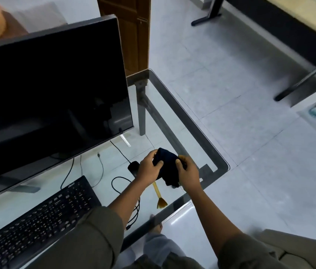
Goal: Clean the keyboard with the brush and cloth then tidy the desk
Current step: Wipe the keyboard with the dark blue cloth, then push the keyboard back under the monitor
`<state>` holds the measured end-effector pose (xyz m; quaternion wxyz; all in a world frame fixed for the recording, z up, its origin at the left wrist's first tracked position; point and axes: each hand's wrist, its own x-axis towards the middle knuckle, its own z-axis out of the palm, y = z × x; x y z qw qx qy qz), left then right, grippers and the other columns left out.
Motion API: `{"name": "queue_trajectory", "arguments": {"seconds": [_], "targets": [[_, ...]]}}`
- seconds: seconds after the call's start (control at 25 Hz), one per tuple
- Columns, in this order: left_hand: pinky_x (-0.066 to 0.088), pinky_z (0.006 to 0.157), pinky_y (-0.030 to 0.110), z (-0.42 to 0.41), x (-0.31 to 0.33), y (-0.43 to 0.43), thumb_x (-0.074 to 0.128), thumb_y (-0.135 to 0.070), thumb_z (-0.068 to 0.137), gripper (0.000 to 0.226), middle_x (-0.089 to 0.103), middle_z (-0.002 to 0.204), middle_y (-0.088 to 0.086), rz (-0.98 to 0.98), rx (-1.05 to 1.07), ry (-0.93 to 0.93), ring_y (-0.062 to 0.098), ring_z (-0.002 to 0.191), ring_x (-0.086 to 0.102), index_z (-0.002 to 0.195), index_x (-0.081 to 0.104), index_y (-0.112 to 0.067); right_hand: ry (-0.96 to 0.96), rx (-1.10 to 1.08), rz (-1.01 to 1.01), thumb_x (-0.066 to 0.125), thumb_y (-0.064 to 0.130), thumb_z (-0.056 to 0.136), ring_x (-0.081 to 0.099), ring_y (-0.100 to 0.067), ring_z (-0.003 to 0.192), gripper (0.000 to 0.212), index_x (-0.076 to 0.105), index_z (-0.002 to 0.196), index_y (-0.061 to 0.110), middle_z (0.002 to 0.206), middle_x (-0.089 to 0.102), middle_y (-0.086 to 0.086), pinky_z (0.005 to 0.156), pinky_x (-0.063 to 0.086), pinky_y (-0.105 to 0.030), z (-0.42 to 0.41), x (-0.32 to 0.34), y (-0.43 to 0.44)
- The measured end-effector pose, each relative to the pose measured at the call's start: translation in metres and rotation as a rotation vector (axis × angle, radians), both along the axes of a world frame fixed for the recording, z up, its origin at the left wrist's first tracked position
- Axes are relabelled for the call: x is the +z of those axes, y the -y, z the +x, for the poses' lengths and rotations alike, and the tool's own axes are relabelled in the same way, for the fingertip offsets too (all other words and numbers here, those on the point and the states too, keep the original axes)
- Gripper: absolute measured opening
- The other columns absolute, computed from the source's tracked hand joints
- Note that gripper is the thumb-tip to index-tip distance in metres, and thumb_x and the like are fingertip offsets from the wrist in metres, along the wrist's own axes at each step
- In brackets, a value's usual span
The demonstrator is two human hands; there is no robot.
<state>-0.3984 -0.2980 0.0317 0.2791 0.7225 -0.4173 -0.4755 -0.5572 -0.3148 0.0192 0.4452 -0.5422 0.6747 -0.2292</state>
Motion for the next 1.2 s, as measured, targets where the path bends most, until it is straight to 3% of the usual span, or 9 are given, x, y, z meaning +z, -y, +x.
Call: {"name": "queue_trajectory", "arguments": {"seconds": [0.08, 0.2, 0.32, 0.44, 0.6, 0.76, 0.92, 1.2], "targets": [[0.048, 0.101, 0.033, 0.016, -0.001, -0.014, 0.061, -0.021, 0.096, 0.049, 0.056, 0.139, 0.000, -0.048, 0.035, 0.002, 0.019, 0.125, 0.055, 0.142, 0.047, -0.021, -0.089, 0.045, -0.110, 0.052, 0.033, 0.101, 0.060, -0.021, 0.111, 0.030, 0.059, 0.126, 0.020, 0.120, 0.061, 0.003, 0.090, 0.057, -0.042, 0.015, 0.004, -0.012], [0.045, 0.098, 0.026, 0.053, 0.000, -0.050, 0.064, -0.020, 0.094, 0.046, 0.058, 0.134, -0.002, -0.135, 0.148, 0.042, 0.014, 0.118, 0.056, 0.138, 0.051, -0.020, -0.056, 0.173, -0.259, 0.055, 0.027, 0.100, 0.054, -0.017, 0.118, 0.031, 0.060, 0.127, 0.013, 0.125, 0.061, -0.001, 0.103, 0.044, -0.033, 0.058, 0.013, -0.032], [0.044, 0.098, 0.028, 0.113, -0.002, -0.107, 0.066, -0.023, 0.092, 0.046, 0.059, 0.131, -0.002, -0.171, 0.316, 0.179, 0.014, 0.116, 0.056, 0.136, 0.053, -0.016, 0.092, 0.401, -0.145, 0.058, 0.025, 0.099, 0.060, -0.016, 0.108, 0.028, 0.061, 0.125, 0.014, 0.119, 0.061, 0.001, 0.096, 0.051, -0.032, 0.124, 0.019, -0.065], [0.048, 0.102, 0.038, 0.187, -0.009, -0.185, 0.067, -0.025, 0.092, 0.045, 0.061, 0.128, 0.008, -0.116, 0.530, 0.310, 0.023, 0.116, 0.059, 0.134, 0.055, -0.012, 0.024, 0.542, 0.021, 0.061, 0.028, 0.097, 0.061, -0.019, 0.114, 0.040, 0.056, 0.134, 0.012, 0.128, 0.059, -0.005, 0.094, 0.048, -0.027, 0.186, 0.008, -0.104], [0.048, 0.102, 0.045, 0.254, -0.016, -0.283, 0.063, -0.030, 0.093, 0.047, 0.056, 0.132, 0.014, 0.056, 0.743, 0.375, 0.029, 0.120, 0.055, 0.137, 0.051, -0.015, -0.173, 0.593, 0.045, 0.061, 0.031, 0.095, 0.051, -0.032, 0.127, 0.048, 0.052, 0.138, 0.010, 0.135, 0.054, -0.015, 0.105, 0.045, -0.046, 0.235, -0.010, -0.147], [0.045, 0.101, 0.055, 0.289, -0.029, -0.365, 0.063, -0.035, 0.092, 0.056, 0.052, 0.133, 0.022, 0.271, 0.894, 0.483, 0.040, 0.123, 0.048, 0.138, 0.046, -0.008, -0.392, 0.534, 0.087, 0.061, 0.035, 0.093, 0.044, -0.037, 0.127, 0.052, 0.048, 0.138, 0.012, 0.135, 0.048, -0.016, 0.101, 0.042, -0.054, 0.253, -0.019, -0.179], [0.043, 0.098, 0.056, 0.296, -0.044, -0.408, 0.064, -0.044, 0.090, 0.064, 0.053, 0.125, 0.028, 0.470, 0.977, 0.437, 0.044, 0.117, 0.046, 0.129, 0.048, 0.004, -0.411, 0.431, 0.154, 0.063, 0.033, 0.091, 0.049, -0.039, 0.118, 0.042, 0.054, 0.126, 0.011, 0.122, 0.055, -0.017, 0.097, 0.042, -0.055, 0.254, -0.030, -0.190], [0.045, 0.092, 0.052, 0.324, -0.049, -0.394, 0.072, -0.048, 0.082, 0.057, 0.055, 0.109, 0.024, 0.253, 1.017, 0.352, 0.041, 0.105, 0.048, 0.111, 0.058, 0.000, -0.276, 0.287, 0.106, 0.063, 0.028, 0.085, 0.054, -0.039, 0.099, 0.025, 0.062, 0.101, 0.010, 0.094, 0.060, -0.014, 0.084, 0.051, -0.048, 0.280, -0.036, -0.179]]}}
